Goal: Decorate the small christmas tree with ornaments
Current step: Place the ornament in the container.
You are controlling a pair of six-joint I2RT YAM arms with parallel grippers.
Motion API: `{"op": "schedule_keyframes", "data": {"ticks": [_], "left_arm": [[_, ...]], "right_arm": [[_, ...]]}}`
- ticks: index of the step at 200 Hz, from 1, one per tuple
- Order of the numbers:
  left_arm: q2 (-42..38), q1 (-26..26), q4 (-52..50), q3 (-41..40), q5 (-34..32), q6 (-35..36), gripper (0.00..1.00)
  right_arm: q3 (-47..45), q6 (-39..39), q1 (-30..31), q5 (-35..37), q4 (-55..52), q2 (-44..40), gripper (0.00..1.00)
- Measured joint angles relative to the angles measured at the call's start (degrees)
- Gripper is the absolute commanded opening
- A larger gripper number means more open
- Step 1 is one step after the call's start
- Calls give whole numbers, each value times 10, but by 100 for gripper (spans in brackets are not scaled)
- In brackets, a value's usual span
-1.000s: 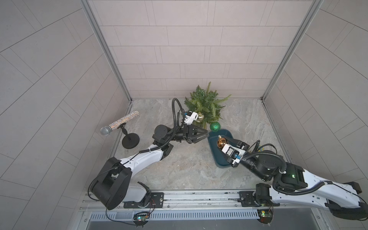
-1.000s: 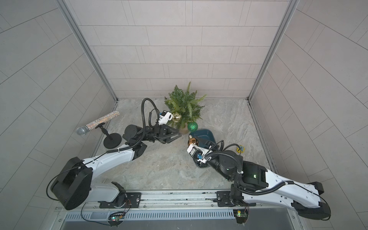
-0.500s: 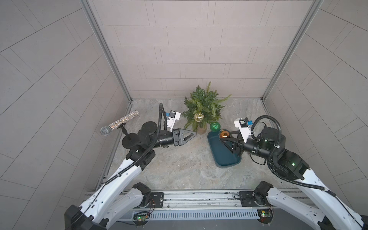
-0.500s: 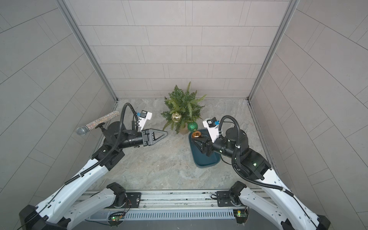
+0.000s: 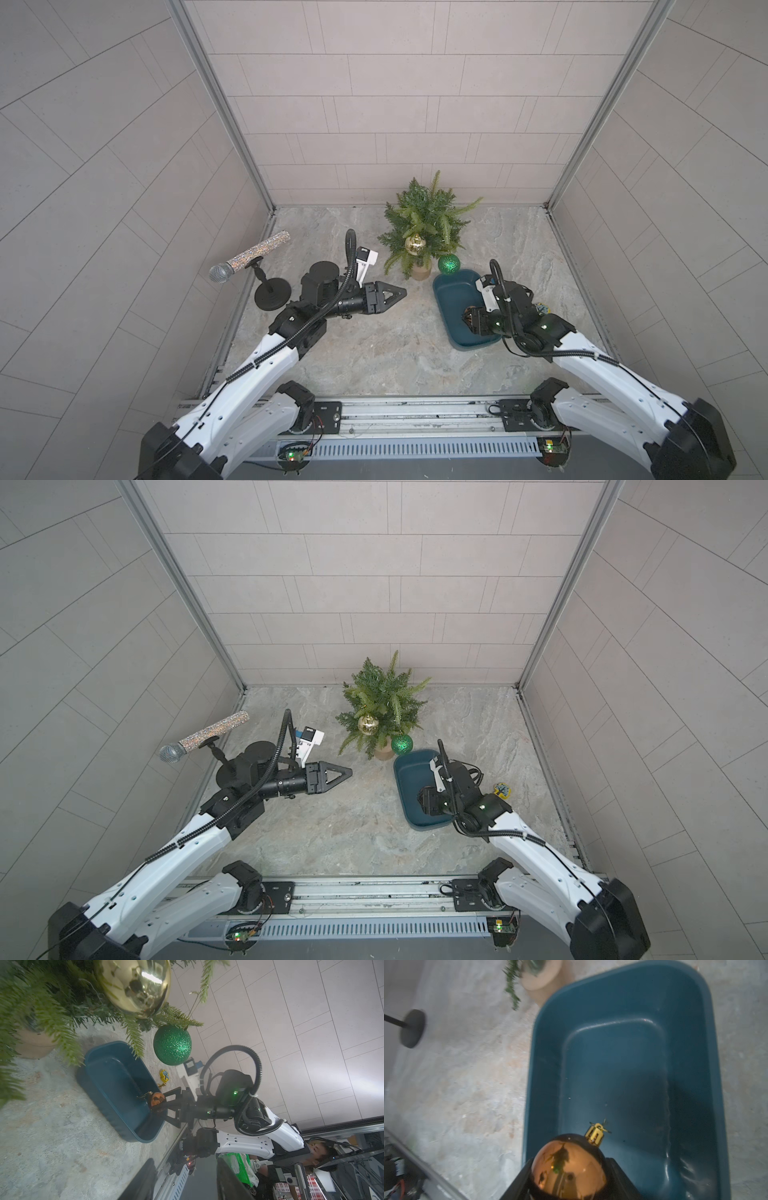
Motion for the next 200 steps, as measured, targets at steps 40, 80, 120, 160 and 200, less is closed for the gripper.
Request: {"op": "schedule_keyframes", "data": {"ticks": [40,80,120,160,200], "left_arm": [[3,0,6,-2,-1,-3,51],[10,0,7,-5,-2,-4,51],[11,0,6,-5,-2,-3,51],[11,0,5,-5,-4,-3,51],[12,0,6,-6,-7,-4,51]], "right_arm": [[19,-22,-9,50,40,102,56],[75,-69,-15,72,58,194,60],[103,-88,-15,73,71,245,74],[84,-79,-15,92,72,179,75],[43,-31,-15,89,120,125,68]]}}
